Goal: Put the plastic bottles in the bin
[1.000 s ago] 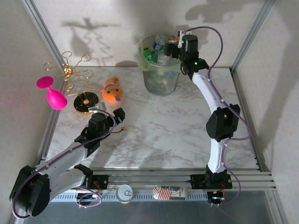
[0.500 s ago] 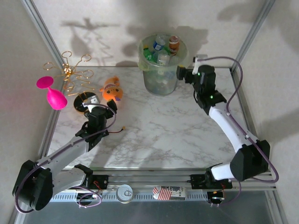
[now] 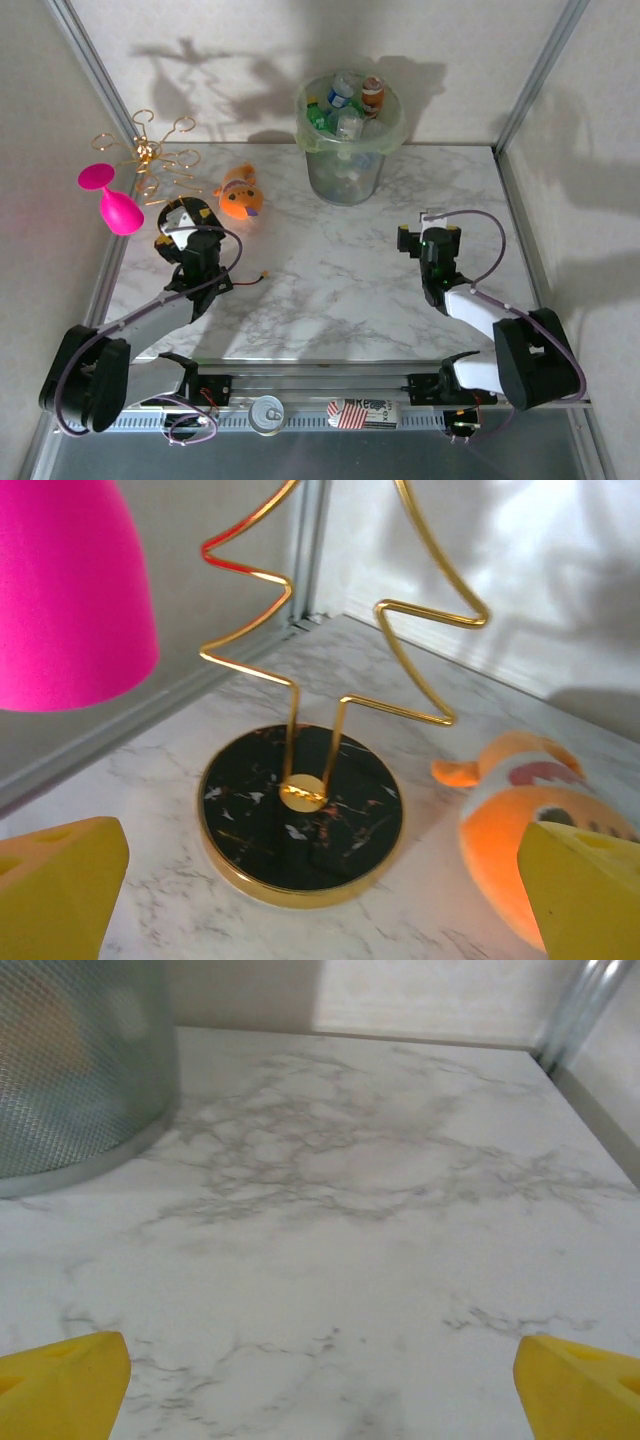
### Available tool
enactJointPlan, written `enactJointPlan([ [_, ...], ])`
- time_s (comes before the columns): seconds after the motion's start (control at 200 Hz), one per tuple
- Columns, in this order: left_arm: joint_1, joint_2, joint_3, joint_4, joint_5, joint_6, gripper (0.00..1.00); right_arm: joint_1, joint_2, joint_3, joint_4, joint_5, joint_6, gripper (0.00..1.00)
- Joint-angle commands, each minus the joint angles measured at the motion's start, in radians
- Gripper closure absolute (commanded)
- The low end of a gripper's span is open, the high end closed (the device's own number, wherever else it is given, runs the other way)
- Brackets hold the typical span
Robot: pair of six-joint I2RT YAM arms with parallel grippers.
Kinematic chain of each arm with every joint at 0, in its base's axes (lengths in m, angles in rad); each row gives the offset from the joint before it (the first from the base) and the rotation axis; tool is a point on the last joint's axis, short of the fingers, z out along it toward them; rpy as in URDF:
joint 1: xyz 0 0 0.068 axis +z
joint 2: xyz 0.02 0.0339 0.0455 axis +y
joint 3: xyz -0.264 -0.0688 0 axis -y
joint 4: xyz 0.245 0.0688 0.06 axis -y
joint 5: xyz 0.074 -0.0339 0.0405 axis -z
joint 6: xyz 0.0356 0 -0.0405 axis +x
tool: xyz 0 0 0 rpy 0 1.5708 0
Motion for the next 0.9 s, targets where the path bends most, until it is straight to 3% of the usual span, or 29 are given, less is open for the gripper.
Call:
enactJointPlan([
  [0.0, 0.025, 0.061, -0.037, 0.181, -0.067, 0.096, 0.00, -0.049, 0.073, -0.058, 0.290, 0.016, -0.028, 0.01],
  [0.09, 0.030, 0.119, -0.045, 0.243, -0.047, 0.115, 0.00, -0.101, 0.137, -0.099, 0.428, -0.029, -0.006, 0.01],
  [0.335, 0.031, 0.272, -0.060, 0.466, -0.016, 0.230, 0.00, -0.178, 0.189, -0.052, 0.424, -0.138, -0.020, 0.01],
  [0.416, 0.034, 0.324, -0.069, 0.527, 0.027, 0.244, 0.01, -0.191, 0.235, -0.134, 0.658, -0.094, -0.023, 0.01],
  [0.491, 0.034, 0.376, -0.088, 0.617, 0.042, 0.268, 0.00, -0.243, 0.218, -0.153, 0.652, -0.140, 0.040, 0.01],
  [0.631, 0.080, 0.341, -0.107, 0.581, 0.174, 0.229, 0.00, -0.259, 0.267, -0.230, 0.802, -0.157, 0.051, 0.01],
  [0.771, 0.134, 0.308, -0.182, 0.672, 0.245, 0.174, 0.00, -0.259, 0.262, -0.225, 0.780, -0.151, 0.056, 0.01],
  [0.896, 0.154, 0.311, -0.171, 0.650, 0.312, 0.170, 0.00, -0.259, 0.262, -0.225, 0.781, -0.147, 0.055, 0.01],
])
